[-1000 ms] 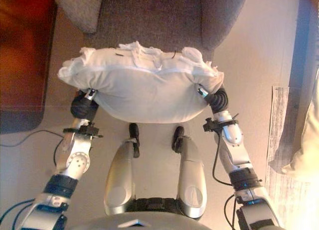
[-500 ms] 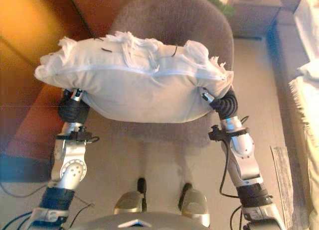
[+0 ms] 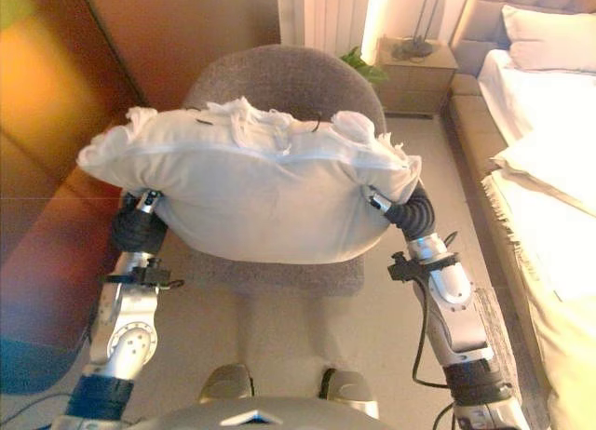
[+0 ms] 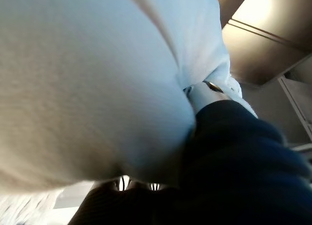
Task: Pick up the cushion and take it to the sofa
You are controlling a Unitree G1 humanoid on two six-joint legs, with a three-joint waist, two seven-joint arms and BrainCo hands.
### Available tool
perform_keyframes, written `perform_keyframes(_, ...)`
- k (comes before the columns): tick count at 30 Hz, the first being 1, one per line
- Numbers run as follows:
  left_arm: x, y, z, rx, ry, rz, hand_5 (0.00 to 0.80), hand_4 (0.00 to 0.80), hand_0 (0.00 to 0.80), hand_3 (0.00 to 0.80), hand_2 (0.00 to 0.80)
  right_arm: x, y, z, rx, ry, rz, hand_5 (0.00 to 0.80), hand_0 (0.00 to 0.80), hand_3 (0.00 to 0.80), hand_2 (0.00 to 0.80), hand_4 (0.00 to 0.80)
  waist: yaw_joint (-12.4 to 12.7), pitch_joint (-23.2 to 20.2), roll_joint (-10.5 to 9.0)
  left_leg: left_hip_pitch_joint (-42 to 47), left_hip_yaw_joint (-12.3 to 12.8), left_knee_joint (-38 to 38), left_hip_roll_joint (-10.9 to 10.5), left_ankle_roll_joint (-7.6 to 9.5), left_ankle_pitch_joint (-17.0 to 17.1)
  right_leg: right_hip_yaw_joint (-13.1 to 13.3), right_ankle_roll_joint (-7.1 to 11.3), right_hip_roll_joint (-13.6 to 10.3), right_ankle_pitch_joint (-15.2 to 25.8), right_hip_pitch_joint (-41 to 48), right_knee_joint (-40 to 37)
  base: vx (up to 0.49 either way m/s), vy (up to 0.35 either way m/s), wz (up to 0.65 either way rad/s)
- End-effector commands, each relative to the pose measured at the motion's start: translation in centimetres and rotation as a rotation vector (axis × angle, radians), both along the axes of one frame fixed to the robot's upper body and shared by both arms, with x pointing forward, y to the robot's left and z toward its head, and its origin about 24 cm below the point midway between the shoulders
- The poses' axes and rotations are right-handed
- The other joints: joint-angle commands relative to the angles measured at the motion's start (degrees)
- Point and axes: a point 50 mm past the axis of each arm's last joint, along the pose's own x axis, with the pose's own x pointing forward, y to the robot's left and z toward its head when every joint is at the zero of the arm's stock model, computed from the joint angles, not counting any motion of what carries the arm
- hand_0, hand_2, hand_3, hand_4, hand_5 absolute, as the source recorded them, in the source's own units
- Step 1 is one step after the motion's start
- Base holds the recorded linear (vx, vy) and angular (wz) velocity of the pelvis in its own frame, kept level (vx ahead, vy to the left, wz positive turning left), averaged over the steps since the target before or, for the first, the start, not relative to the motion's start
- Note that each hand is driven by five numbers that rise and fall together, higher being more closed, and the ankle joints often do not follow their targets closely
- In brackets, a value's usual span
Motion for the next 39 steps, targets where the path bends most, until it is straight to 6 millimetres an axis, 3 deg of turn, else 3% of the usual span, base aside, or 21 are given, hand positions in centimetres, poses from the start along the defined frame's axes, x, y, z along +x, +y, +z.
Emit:
perform_keyframes(1, 0.3, -1.8, 4.8, 0.046, -0.268, -0.084, 0.800, 0.800, 0.800, 0.800, 0.800, 0.0, 3.1, 3.4, 0.023, -0.176, 0.130, 0.800, 0.800, 0.800, 0.800, 0.800, 2.27, -0.05, 2.08, -5.72, -1.27, -12.73, -0.93, 0.64, 11.02, 0.14, 1.95, 5.23, 0.45, 11.09, -9.55, 0.357, 0.114, -0.11)
perform_keyframes(4, 0.1, -2.0, 4.4, 0.038, -0.250, -0.082, 0.800, 0.800, 0.800, 0.800, 0.800, -0.1, 3.4, 3.0, 0.023, -0.150, 0.136, 0.800, 0.800, 0.800, 0.800, 0.800, 3.64, 0.07, 2.89, -6.90, -3.24, -17.48, -0.81, 0.24, 15.04, 1.91, 1.35, 6.56, -2.60, 13.49, -7.23, 0.358, 0.087, -0.32)
perform_keyframes(6, -0.2, -1.8, 4.2, 0.035, -0.247, -0.078, 0.800, 0.800, 0.800, 0.800, 0.800, -0.2, 3.4, 2.9, 0.019, -0.139, 0.138, 0.800, 0.800, 0.800, 0.800, 0.800, 4.24, 0.18, 3.16, -7.81, -3.62, -19.58, -0.28, 0.05, 15.74, 2.38, 1.18, 6.85, -4.41, 13.94, -4.54, 0.361, 0.089, -0.56)
perform_keyframes(13, -0.4, -1.3, 4.2, 0.024, -0.230, -0.060, 0.800, 0.800, 0.800, 0.800, 0.800, -0.2, 2.4, 2.8, 0.025, -0.123, 0.139, 0.800, 0.800, 0.800, 0.800, 0.800, 4.98, 1.03, 3.89, -10.33, -5.39, -21.08, 2.91, -0.76, 16.09, 3.00, 1.50, 5.91, -10.82, 14.60, 5.33, 0.469, 0.170, -0.39)
perform_keyframes(15, -0.3, -1.2, 4.2, 0.022, -0.234, -0.061, 0.800, 0.800, 0.800, 0.800, 0.800, -0.2, 2.1, 2.8, 0.028, -0.123, 0.136, 0.800, 0.800, 0.800, 0.800, 0.800, 5.01, 1.18, 3.43, -9.74, -5.22, -20.27, 2.88, -0.04, 13.63, 3.12, 2.43, 4.50, -11.06, 14.89, 7.30, 0.546, 0.260, -0.06)
perform_keyframes(17, -0.3, -1.2, 4.2, 0.018, -0.219, -0.062, 0.800, 0.800, 0.800, 0.800, 0.800, -0.3, 2.0, 2.6, 0.044, -0.114, 0.131, 0.800, 0.800, 0.800, 0.800, 0.800, 5.05, 0.87, 2.40, -9.29, -3.92, -17.92, 1.99, 0.76, 11.69, 2.73, 4.41, 2.19, -8.74, 16.13, 8.47, 0.556, 0.244, -0.07)
perform_keyframes(18, -0.3, -1.0, 4.2, 0.017, -0.208, -0.066, 0.800, 0.800, 0.800, 0.800, 0.800, -0.5, 2.0, 2.5, 0.056, -0.110, 0.130, 0.800, 0.800, 0.800, 0.800, 0.800, 5.15, 0.46, 1.58, -9.58, -3.90, -14.32, 0.50, 1.92, 9.77, 2.90, 6.01, 0.71, -6.46, 17.05, 9.47, 0.654, 0.239, -0.07)
perform_keyframes(20, -0.4, -0.8, 3.9, 0.044, -0.204, -0.089, 0.800, 0.800, 0.800, 0.800, 0.800, -0.7, 1.6, 2.3, 0.089, -0.099, 0.113, 0.800, 0.800, 0.800, 0.800, 0.800, 6.08, -1.40, -0.56, -9.77, -2.84, -11.11, -1.96, 4.33, 6.55, 2.20, 9.15, -1.90, -0.65, 19.58, 9.27, 0.590, 0.194, -0.13)
perform_keyframes(22, -0.6, -0.9, 4.1, 0.072, -0.211, -0.113, 0.800, 0.800, 0.800, 0.800, 0.800, -0.9, 1.4, 2.3, 0.108, -0.112, 0.086, 0.800, 0.800, 0.800, 0.800, 0.800, 7.22, -3.07, -1.77, -9.49, -1.82, -9.46, -3.80, 6.44, 4.11, 1.19, 10.63, -4.90, 7.17, 19.23, 13.92, 0.511, 0.186, -0.17)
perform_keyframes(24, -0.6, -1.0, 4.1, 0.102, -0.218, -0.119, 0.800, 0.800, 0.800, 0.800, 0.800, -1.1, 1.9, 2.3, 0.120, -0.130, 0.082, 0.800, 0.800, 0.800, 0.800, 0.800, 6.77, -3.65, -1.86, -7.49, -1.06, -9.66, -4.75, 7.73, 2.50, 2.08, 10.92, -5.71, 12.06, 14.28, 18.92, 0.460, 0.177, 0.03)
perform_keyframes(25, -0.5, -1.0, 4.2, 0.108, -0.215, -0.121, 0.800, 0.800, 0.800, 0.800, 0.800, -1.1, 2.0, 2.1, 0.119, -0.128, 0.075, 0.800, 0.800, 0.800, 0.800, 0.800, 6.20, -3.70, -1.67, -6.19, -0.78, -10.16, -4.98, 8.07, 2.05, 1.96, 10.53, -5.60, 11.41, 12.03, 18.82, 0.459, 0.173, 0.08)
perform_keyframes(30, 0.6, -1.4, 5.3, 0.123, -0.230, -0.156, 0.800, 0.800, 0.800, 0.800, 0.800, -0.7, 1.5, 2.0, 0.133, -0.108, 0.024, 0.800, 0.800, 0.800, 0.800, 0.800, 3.42, -3.20, -0.72, 0.36, -1.12, -13.29, -6.26, 7.28, 1.66, -3.73, 7.77, -2.82, 6.96, 3.41, 2.07, 0.365, 0.051, 0.06)
perform_keyframes(32, 0.6, -1.9, 5.1, 0.131, -0.225, -0.166, 0.800, 0.800, 0.800, 0.800, 0.800, -0.7, 1.4, 1.7, 0.132, -0.110, 0.013, 0.800, 0.800, 0.800, 0.800, 0.800, 2.15, -2.43, -0.56, 2.78, -1.74, -13.32, -6.50, 6.79, 0.40, -4.08, 7.51, -2.91, 8.54, 0.87, -3.60, 0.296, -0.055, 0.34)
perform_keyframes(36, 0.2, -2.4, 4.4, 0.137, -0.205, -0.173, 0.800, 0.800, 0.800, 0.800, 0.800, -0.5, 1.2, 1.6, 0.136, -0.109, -0.005, 0.800, 0.800, 0.800, 0.800, 0.800, -0.22, -1.52, -1.64, 7.41, -3.50, -13.46, -7.84, 7.23, -4.90, -0.09, 10.42, -5.56, 18.30, -4.61, -12.26, 0.331, -0.094, 0.44)
perform_keyframes(39, 0.1, -2.0, 4.2, 0.137, -0.201, -0.160, 0.800, 0.800, 0.800, 0.800, 0.800, -0.5, 0.9, 1.7, 0.130, -0.101, 0.006, 0.800, 0.800, 0.800, 0.800, 0.800, -1.33, -1.48, -1.55, 10.18, -4.67, -13.68, -7.63, 7.97, -7.49, 2.30, 11.31, -6.31, 20.44, -5.80, -13.04, 0.346, -0.083, 0.37)
